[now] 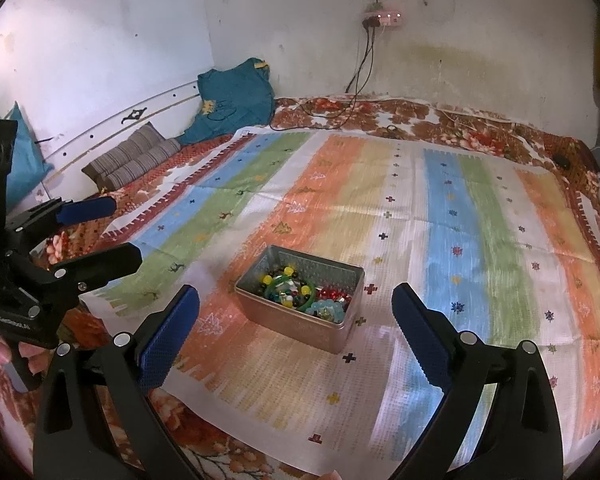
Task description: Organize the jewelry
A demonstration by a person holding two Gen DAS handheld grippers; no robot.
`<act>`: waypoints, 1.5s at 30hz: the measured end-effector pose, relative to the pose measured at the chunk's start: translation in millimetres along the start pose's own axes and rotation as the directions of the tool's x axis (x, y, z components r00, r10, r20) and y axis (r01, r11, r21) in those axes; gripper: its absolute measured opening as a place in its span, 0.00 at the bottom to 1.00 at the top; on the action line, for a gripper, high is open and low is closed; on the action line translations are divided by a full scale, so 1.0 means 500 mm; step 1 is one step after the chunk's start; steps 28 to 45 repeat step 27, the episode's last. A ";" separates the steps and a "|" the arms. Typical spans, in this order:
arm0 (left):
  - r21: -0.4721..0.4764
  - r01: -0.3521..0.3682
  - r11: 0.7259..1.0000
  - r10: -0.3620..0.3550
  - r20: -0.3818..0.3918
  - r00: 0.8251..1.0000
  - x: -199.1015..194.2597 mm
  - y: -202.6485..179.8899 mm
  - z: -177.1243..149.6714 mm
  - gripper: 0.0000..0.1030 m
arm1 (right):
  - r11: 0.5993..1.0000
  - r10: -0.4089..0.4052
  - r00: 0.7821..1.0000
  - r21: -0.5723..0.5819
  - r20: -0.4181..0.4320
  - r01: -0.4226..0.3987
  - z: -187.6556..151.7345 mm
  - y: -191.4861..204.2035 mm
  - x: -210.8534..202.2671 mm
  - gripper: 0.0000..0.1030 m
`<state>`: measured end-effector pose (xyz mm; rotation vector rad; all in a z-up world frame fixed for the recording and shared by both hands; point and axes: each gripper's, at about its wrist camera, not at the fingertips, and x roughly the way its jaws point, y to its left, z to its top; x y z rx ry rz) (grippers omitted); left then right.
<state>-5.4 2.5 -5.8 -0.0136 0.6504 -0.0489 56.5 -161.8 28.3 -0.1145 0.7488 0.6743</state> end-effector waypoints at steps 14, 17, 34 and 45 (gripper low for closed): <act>0.020 -0.002 1.000 0.001 0.034 0.999 -0.012 -0.007 0.002 0.95 | 1.000 0.013 0.998 -0.012 0.054 -0.012 -0.002 0.000 -0.017 0.95; 0.015 -0.006 1.000 0.005 0.048 0.999 -0.017 -0.007 0.004 0.95 | 1.000 0.015 0.999 -0.015 0.052 -0.015 -0.002 0.000 -0.017 0.95; 0.020 -0.006 1.000 0.004 0.067 0.998 -0.024 -0.013 0.005 0.95 | 0.999 0.026 0.998 -0.024 0.064 -0.024 -0.002 0.003 -0.024 0.95; 0.020 -0.006 1.000 0.004 0.067 0.998 -0.024 -0.013 0.005 0.95 | 0.999 0.026 0.998 -0.024 0.064 -0.024 -0.002 0.003 -0.024 0.95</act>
